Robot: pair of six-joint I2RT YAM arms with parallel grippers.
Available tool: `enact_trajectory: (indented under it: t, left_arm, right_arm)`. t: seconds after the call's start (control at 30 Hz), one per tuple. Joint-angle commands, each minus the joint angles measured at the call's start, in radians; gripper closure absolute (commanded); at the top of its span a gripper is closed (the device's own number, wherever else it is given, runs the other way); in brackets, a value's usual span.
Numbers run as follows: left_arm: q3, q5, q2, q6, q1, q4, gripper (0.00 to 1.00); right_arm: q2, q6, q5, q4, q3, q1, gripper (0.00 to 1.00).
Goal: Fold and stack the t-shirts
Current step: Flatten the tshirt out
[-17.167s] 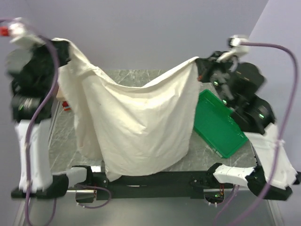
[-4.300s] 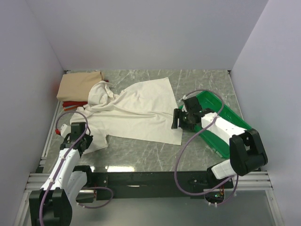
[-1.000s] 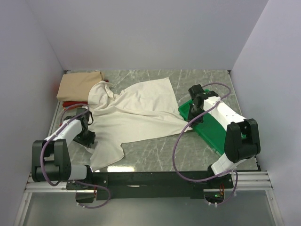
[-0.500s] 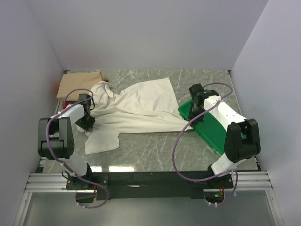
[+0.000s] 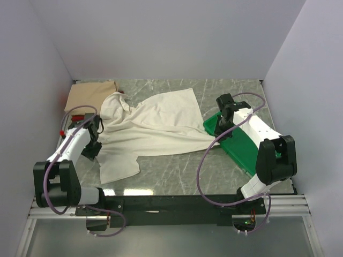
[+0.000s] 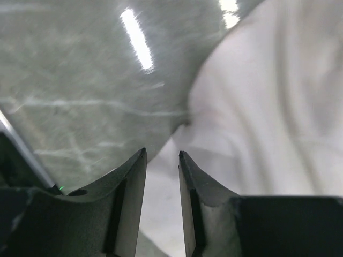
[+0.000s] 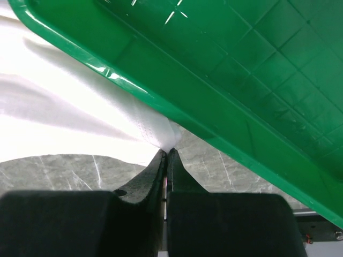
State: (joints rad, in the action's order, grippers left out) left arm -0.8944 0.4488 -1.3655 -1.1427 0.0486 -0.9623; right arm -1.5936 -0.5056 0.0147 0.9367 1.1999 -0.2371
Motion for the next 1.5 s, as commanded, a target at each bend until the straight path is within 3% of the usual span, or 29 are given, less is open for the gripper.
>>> enact_trajectory:
  t: [0.0,0.3,0.43,0.83,1.2,1.47]
  left_arm:
    - [0.067,-0.028,0.040,-0.080,-0.007,-0.127,0.63]
    - [0.155,-0.124,0.031,-0.069,-0.081,-0.136,0.63]
    - [0.160,-0.145,0.043,-0.058,-0.119,-0.130,0.58]
    - [0.114,-0.145,0.183,-0.065,-0.171,-0.306,0.59]
    - [0.164,-0.228,0.056,0.038,-0.251,-0.194,0.55]
    - [0.154,-0.225,0.033,0.060,-0.285,-0.153,0.44]
  right_arm:
    - [0.014,0.032,-0.012,-0.029,0.015,0.012,1.00]
    - [0.014,0.062,-0.012,-0.044,-0.003,0.022,1.00]
    - [0.014,0.065,-0.012,-0.044,-0.005,0.028,1.00]
    - [-0.015,0.067,-0.010,-0.033,0.021,0.030,1.00]
    - [-0.029,0.081,-0.022,-0.015,0.070,0.030,1.00]
    - [-0.025,0.064,-0.025,-0.010,0.107,0.032,1.00]
